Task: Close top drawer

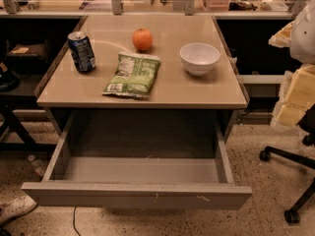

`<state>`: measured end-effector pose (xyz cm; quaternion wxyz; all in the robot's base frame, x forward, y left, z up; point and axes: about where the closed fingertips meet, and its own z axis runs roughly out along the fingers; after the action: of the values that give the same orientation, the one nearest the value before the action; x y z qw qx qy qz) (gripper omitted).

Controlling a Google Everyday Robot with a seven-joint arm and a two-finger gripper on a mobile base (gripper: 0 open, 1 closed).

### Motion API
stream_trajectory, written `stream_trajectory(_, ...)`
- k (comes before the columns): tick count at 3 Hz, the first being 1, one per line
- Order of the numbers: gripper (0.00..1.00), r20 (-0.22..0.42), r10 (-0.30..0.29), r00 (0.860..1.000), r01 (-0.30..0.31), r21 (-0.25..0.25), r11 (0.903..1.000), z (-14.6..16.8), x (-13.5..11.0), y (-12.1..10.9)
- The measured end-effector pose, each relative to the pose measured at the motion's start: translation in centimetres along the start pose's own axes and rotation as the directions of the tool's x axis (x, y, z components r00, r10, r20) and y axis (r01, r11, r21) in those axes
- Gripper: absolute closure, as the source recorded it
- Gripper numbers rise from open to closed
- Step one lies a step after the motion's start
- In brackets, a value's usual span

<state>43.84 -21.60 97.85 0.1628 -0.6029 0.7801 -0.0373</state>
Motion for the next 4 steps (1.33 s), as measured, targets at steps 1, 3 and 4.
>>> stream_trajectory(1,0.0,0.0,0.0,1.0,0.0,0.0,1.0,0.0,0.0,0.0)
stream_trajectory(3,0.41,0.0,0.0,1.0,0.0,0.0,1.0,0.0,0.0,0.0)
stream_trajectory(4,0.64,0.0,0.0,1.0,0.0,0.0,1.0,0.0,0.0,0.0)
